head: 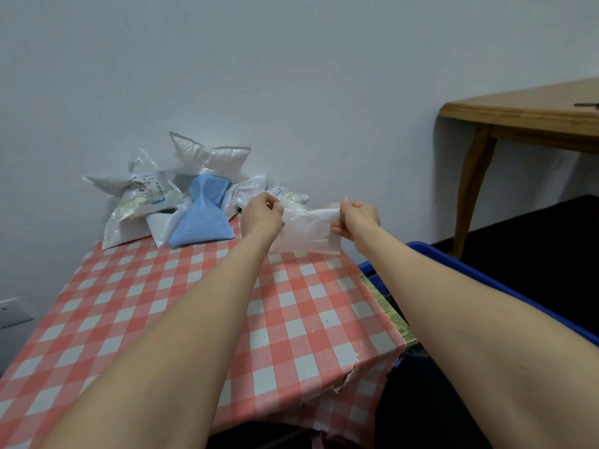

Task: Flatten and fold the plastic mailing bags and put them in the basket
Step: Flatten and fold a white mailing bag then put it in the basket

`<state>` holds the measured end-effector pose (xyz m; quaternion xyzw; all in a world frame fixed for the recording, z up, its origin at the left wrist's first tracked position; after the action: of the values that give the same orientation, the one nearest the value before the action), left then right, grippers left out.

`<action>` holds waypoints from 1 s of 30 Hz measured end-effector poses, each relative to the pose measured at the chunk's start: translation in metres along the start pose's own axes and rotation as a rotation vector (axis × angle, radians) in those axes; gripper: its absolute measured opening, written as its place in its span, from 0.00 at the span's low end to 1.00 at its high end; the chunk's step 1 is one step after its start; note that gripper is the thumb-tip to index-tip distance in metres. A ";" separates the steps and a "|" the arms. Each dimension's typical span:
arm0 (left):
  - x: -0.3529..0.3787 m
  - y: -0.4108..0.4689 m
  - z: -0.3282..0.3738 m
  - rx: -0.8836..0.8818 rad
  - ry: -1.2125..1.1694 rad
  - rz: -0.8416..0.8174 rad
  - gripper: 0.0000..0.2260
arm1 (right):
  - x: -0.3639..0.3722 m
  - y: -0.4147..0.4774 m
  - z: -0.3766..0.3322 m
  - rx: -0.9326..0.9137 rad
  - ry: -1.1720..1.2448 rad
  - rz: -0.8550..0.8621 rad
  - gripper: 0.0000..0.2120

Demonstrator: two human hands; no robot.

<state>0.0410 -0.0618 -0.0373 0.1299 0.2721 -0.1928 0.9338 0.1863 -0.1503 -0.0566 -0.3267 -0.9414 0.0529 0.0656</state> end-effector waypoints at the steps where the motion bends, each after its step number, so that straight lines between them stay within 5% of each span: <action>1: 0.000 -0.002 0.001 0.018 -0.089 -0.012 0.07 | -0.001 0.000 -0.001 0.020 0.032 -0.002 0.18; 3: -0.001 -0.005 0.004 0.020 -0.207 -0.033 0.08 | -0.005 0.002 -0.001 0.036 0.052 0.000 0.19; 7: 0.004 -0.003 0.001 -0.047 -0.217 -0.079 0.06 | -0.005 0.001 0.008 0.073 0.004 -0.034 0.05; 9: 0.008 -0.002 -0.005 -0.051 -0.147 -0.087 0.07 | -0.002 -0.002 0.014 0.098 0.000 -0.076 0.13; 18: 0.013 -0.013 -0.015 -0.060 0.099 -0.231 0.32 | -0.001 0.003 0.029 0.169 -0.064 -0.060 0.09; 22: 0.016 -0.012 -0.022 -0.191 -0.065 -0.322 0.33 | -0.003 0.007 0.033 0.172 -0.088 -0.071 0.06; 30: 0.020 -0.003 -0.023 -0.205 0.028 -0.153 0.33 | -0.002 0.004 0.033 0.129 -0.162 -0.173 0.09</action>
<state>0.0445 -0.0627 -0.0679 0.0152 0.3123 -0.2326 0.9209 0.1851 -0.1509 -0.0897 -0.2342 -0.9628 0.1339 0.0146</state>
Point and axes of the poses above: each hand's wrist, its own y-axis towards the middle knuckle, its own x-axis out of the palm, z = x × y, the point moved 1 cm from there along y, towards the middle knuckle, and after that the axes turned 14 degrees about -z, right-handed, at the moved point
